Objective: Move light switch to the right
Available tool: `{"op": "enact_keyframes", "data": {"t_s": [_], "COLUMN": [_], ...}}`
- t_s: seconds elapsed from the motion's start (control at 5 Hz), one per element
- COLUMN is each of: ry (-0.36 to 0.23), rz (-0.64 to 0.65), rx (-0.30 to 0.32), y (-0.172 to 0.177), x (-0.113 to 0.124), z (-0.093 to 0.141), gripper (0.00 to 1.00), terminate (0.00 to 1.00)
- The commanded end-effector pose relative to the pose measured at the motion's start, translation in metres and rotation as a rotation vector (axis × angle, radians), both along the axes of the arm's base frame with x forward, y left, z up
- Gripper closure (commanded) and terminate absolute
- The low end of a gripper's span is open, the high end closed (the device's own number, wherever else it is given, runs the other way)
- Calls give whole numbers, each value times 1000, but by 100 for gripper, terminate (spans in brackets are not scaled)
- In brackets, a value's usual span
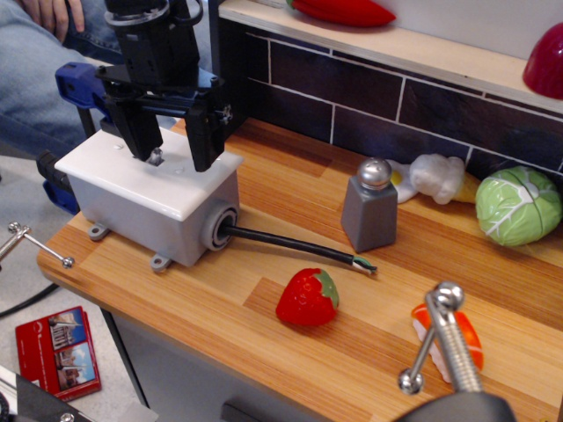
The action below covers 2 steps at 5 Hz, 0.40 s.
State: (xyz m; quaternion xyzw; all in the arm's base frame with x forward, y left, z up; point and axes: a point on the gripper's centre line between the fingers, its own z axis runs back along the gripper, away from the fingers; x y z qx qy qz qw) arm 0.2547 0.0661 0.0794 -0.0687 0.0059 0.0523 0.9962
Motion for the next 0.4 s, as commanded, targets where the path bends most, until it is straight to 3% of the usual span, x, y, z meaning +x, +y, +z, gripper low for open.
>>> {"op": "enact_keyframes", "data": {"t_s": [0.0, 0.2], "ry": [-47, -47], "rz": [0, 0], "rx": [5, 5], "y": [-4, -4], "x": [6, 6], "z": [14, 14], "gripper": [0, 0], "terminate": [0, 100]}}
